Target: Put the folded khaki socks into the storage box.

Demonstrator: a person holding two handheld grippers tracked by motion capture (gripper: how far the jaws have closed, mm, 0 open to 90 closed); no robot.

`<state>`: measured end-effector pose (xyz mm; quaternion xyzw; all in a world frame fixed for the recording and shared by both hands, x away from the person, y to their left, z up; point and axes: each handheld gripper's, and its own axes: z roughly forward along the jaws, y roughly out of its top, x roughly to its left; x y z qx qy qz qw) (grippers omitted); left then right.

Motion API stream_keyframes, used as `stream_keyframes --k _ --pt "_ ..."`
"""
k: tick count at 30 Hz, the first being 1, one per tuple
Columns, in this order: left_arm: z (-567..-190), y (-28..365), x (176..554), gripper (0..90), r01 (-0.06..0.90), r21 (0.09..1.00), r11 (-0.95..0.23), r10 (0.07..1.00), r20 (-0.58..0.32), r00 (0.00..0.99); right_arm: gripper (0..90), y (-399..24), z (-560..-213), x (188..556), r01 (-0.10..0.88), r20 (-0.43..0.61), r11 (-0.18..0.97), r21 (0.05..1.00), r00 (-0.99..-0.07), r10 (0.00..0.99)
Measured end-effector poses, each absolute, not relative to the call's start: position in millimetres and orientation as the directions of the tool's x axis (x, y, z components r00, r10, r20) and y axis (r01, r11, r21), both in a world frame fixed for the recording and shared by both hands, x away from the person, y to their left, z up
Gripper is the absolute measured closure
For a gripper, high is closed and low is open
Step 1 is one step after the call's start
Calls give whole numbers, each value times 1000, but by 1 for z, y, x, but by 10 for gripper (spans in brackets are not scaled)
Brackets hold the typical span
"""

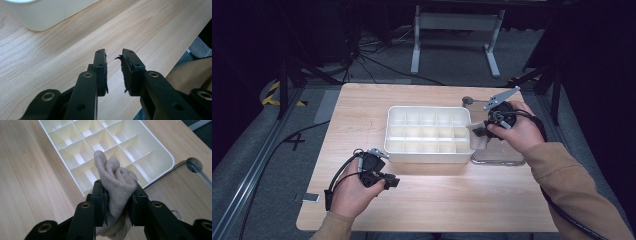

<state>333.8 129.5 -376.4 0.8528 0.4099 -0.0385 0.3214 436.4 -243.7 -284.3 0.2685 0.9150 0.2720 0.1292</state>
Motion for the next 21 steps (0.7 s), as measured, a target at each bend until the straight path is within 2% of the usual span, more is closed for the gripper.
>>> stream_keyframes --k 9,21 --pt "-377 141 326 741 743 513 -430 699 -332 634 708 -235 -276 451 396 -135 753 526 -835 534" --pt "-377 143 329 739 742 516 -428 697 -334 635 707 -224 -283 470 392 -171 804 448 -845 507"
